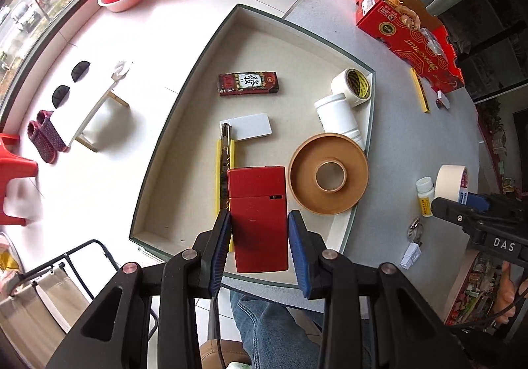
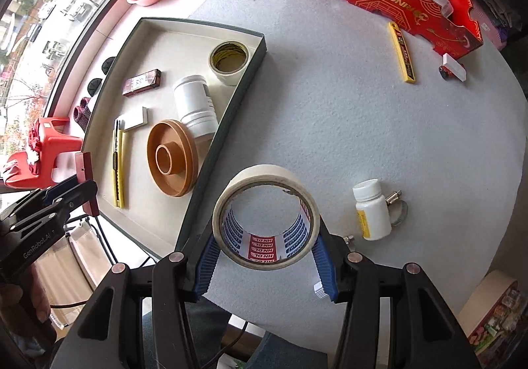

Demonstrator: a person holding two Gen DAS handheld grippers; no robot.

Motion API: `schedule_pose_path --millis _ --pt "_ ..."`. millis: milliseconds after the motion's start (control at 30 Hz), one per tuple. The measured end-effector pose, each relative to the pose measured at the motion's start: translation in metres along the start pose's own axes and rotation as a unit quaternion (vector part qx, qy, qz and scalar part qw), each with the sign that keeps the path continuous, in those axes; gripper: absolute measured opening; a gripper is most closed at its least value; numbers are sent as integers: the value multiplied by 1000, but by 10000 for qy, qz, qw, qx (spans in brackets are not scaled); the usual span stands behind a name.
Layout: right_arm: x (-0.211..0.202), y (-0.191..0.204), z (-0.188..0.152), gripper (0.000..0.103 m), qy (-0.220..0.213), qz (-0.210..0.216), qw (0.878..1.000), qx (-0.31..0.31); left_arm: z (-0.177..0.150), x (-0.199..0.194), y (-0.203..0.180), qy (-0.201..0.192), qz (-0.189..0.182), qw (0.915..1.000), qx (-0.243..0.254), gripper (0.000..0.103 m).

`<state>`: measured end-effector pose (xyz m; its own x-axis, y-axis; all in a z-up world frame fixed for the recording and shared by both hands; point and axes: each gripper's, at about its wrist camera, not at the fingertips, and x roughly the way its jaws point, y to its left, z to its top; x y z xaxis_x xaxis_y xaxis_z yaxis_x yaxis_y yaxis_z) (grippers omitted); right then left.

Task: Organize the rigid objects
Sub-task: 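Lift and carry the tape roll and red case over the tray, then open both grippers to release the tape roll and red case into the tray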

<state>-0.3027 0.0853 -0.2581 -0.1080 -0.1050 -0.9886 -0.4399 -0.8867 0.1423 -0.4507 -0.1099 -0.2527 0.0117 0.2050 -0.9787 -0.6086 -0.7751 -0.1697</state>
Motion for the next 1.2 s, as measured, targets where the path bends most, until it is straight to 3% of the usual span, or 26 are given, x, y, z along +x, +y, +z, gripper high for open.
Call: schedule_pose_path --millis 200,600,1200 --pt "8 30 20 53 52 239 9995 -212 5 5 8 -12 200 9998 -18 38" --pt "24 73 65 53 117 304 9980 -548 25 27 2 -13 376 9993 84 38" --pt "47 89 115 53 142 409 9984 -361 36 50 -4 204 439 9987 187 38"
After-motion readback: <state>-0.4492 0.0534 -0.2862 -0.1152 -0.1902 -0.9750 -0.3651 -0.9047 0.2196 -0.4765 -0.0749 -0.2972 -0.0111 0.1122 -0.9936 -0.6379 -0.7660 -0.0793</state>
